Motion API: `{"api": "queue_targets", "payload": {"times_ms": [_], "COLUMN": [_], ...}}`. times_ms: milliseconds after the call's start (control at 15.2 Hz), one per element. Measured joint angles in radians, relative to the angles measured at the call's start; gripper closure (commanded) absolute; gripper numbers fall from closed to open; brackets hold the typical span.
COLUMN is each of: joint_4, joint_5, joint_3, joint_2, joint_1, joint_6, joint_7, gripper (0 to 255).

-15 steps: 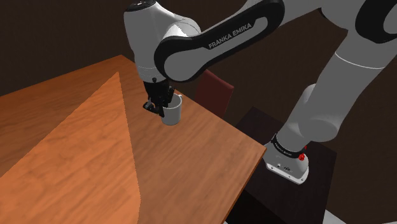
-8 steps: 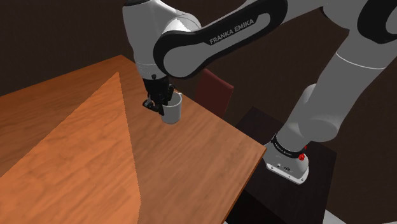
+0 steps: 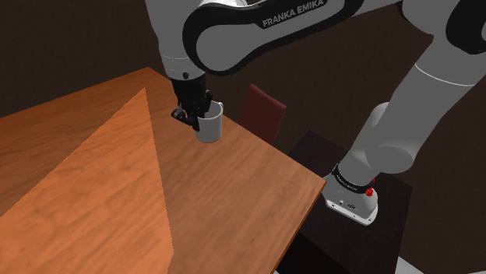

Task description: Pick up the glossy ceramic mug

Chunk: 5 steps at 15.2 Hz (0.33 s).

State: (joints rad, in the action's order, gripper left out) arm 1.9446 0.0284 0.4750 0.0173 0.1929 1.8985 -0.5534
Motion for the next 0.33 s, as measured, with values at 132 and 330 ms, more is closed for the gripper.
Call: {"api": "queue_targets", "payload": {"times_ms": [132,330], "joint_4": [-0.016,-0.044], "joint_5": [-0.004,-0.007], "joint_3": [-0.001,-0.002], "joint_2": [-0.008,-0.013], "joint_1": [-0.001,-0.002], "joint_6": [-0.023,-0.056], "joint_7": [0.004,0.008], "gripper": [255,255]}}
